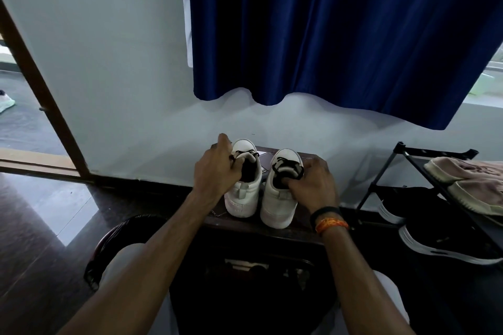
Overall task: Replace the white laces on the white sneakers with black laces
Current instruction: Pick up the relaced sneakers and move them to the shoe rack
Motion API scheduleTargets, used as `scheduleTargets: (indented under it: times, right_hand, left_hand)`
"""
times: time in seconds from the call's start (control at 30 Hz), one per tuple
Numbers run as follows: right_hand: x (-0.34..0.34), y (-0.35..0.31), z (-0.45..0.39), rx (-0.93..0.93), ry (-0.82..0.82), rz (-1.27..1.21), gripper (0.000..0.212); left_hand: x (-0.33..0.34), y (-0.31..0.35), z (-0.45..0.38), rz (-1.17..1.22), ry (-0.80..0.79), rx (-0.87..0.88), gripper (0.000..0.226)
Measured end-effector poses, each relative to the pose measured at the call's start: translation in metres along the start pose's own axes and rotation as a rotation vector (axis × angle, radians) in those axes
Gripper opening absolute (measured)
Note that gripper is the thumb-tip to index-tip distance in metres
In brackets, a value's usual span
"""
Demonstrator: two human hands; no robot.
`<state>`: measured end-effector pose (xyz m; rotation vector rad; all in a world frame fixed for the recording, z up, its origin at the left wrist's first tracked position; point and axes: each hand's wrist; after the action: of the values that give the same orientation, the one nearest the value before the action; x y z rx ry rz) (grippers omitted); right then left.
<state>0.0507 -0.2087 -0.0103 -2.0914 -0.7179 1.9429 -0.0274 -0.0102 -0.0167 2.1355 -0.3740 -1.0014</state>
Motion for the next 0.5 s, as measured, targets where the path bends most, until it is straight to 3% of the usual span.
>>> scheduleTargets:
  times: [0.13,0.27,0.4,0.5]
  right_hand:
    - [0.002,-0.001,0.003,0.063,-0.106,-0.035,0.069]
    - [-0.004,-0.002,0.004,0.086,-0.133,-0.031,0.056]
    - [-0.002,0.000,0.001,0.093,-0.149,-0.028,0.049]
    - [-0.003,0.000,-0.001,0.099,-0.158,-0.044,0.052]
  left_hand:
    - [0.002,0.001,0.003,-0.024,-0.057,-0.129,0.043]
    - [-0.006,0.000,-0.004,0.003,-0.185,-0.271,0.057]
    - [-0.009,0.001,-0.006,0.079,-0.266,-0.451,0.024]
    - [-0.008,-0.001,-0.009,0.071,-0.262,-0.451,0.027]
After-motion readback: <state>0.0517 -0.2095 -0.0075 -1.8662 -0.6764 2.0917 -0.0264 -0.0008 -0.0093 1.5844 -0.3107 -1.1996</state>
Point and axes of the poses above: each hand's wrist, its own z-axis away from the middle knuckle, its own x-axis out of the palm, y = z × x, and after that the axes turned 13 degrees about z, right-handed
